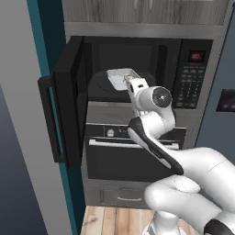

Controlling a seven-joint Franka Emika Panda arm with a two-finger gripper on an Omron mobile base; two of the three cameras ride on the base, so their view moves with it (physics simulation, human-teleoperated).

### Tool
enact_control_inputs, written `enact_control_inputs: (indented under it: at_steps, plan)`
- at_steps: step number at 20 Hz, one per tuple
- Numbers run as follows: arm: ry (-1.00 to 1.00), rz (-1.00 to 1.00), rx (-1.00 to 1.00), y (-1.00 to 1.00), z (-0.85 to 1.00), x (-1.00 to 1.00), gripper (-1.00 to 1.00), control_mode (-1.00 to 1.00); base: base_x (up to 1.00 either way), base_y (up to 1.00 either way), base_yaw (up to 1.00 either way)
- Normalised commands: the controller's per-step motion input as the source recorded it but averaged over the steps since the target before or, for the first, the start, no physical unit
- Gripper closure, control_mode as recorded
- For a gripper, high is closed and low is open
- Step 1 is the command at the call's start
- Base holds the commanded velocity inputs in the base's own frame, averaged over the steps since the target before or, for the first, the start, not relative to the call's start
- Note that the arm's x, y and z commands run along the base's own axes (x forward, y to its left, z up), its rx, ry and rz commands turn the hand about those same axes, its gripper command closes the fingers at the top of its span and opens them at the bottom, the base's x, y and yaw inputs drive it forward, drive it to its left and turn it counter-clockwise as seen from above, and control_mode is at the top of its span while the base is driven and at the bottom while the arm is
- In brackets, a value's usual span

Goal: Place the tupperware containing the fish and tomato meal in the microwave. Close the microwave door and press the start button to reheat the meal.

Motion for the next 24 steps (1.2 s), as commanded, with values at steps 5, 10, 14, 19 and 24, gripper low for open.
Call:
enact_control_inputs:
  at_steps: [5,10,14,19,24]
  plan:
    - [-0.04,-0.04,-0.09,0.20,-0.27,-1.00,-1.00,-1.00,0.00,0.00,0.00]
    - [-0.34,0.00,-0.12,0.22,-0.28,-1.00,-1.00,-1.00,0.00,0.00,0.00]
    - [-0.31,-0.02,-0.13,0.21,0.00,-1.00,-1.00,-1.00,0.00,0.00,0.00]
    - [-0.29,-0.04,-0.14,0.20,0.00,-1.00,-1.00,-1.00,0.00,0.00,0.00]
    - [-0.21,-0.04,-0.16,0.56,-0.22,-0.90,-1.00,-1.00,0.00,0.00,0.00]
